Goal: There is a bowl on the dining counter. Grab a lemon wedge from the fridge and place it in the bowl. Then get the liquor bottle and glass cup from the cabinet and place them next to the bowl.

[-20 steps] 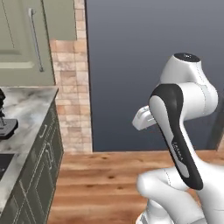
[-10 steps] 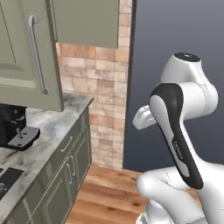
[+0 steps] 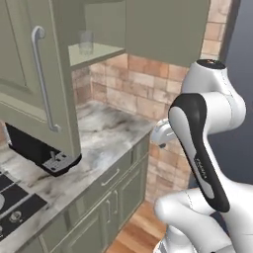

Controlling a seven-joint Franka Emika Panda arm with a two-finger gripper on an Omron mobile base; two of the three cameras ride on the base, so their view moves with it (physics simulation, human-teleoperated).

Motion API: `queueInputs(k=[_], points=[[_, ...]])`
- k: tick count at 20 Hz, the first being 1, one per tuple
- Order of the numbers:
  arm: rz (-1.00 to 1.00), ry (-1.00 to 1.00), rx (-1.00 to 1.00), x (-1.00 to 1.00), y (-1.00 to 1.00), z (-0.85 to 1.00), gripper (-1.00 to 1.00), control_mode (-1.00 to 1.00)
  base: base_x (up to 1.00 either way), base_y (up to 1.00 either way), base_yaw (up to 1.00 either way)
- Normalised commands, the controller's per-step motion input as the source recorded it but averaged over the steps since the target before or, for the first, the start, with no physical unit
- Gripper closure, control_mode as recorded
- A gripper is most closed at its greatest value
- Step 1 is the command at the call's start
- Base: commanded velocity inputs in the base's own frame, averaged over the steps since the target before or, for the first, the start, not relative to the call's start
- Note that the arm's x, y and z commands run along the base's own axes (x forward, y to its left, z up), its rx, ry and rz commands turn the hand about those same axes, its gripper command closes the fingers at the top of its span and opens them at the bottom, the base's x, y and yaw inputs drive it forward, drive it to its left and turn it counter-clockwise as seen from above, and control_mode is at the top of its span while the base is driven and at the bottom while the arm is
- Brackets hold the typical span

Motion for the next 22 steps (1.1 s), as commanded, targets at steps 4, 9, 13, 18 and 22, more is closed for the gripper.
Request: queueInputs(k=[4, 9, 13, 18, 22], points=[[0.0, 0.0, 0.0, 0.0, 0.0, 0.0, -1.0, 1.0, 0.69, -0.1, 0.59], [0.0, 0.0, 0.0, 0.0, 0.0, 0.0, -1.0, 1.0, 0.49, -0.19, 0.53], [0.0, 0.0, 0.0, 0.0, 0.0, 0.0, -1.0, 1.0, 0.47, -0.22, 0.44], [0.0, 0.0, 0.0, 0.0, 0.0, 0.0, -1.0, 1.0, 0.76, -0.25, 0.31], [0.0, 0.0, 0.0, 0.0, 0.0, 0.0, -1.0, 1.0, 0.99, -0.32, 0.13]])
